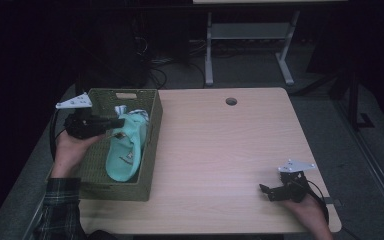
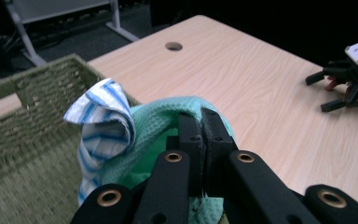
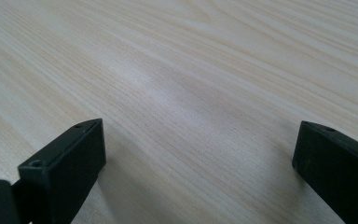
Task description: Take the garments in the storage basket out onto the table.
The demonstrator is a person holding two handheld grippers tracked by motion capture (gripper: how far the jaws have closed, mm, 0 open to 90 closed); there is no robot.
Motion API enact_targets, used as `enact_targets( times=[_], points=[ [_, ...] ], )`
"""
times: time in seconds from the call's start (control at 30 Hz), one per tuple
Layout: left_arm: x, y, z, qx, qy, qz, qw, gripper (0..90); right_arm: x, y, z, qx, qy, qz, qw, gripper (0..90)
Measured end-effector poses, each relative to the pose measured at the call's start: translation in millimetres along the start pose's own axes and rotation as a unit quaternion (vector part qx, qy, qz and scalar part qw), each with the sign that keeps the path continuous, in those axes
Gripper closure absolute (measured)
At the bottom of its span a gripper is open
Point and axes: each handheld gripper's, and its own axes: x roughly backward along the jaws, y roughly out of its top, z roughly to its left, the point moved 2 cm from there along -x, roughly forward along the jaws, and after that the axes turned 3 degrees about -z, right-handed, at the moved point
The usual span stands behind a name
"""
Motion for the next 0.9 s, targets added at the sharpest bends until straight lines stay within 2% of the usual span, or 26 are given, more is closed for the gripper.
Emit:
enact_targets(
  times=[0.33,0.5,0.9],
  points=[
    [4.0,22.9,-7.7,-0.01,-0.013,-0.024,0.9996,88.3,0.0,0.0,0.0,0.0,0.0,0.0,1.0,2.1],
    [2.0,35.8,-14.1,-0.018,-0.012,-0.029,0.9994,88.3,0.0,0.0,0.0,0.0,0.0,0.0,1.0,2.1],
    [-7.8,68.5,-31.6,-0.045,-0.032,-0.046,0.9975,88.3,0.0,0.0,0.0,0.0,0.0,0.0,1.0,2.1]
  ],
)
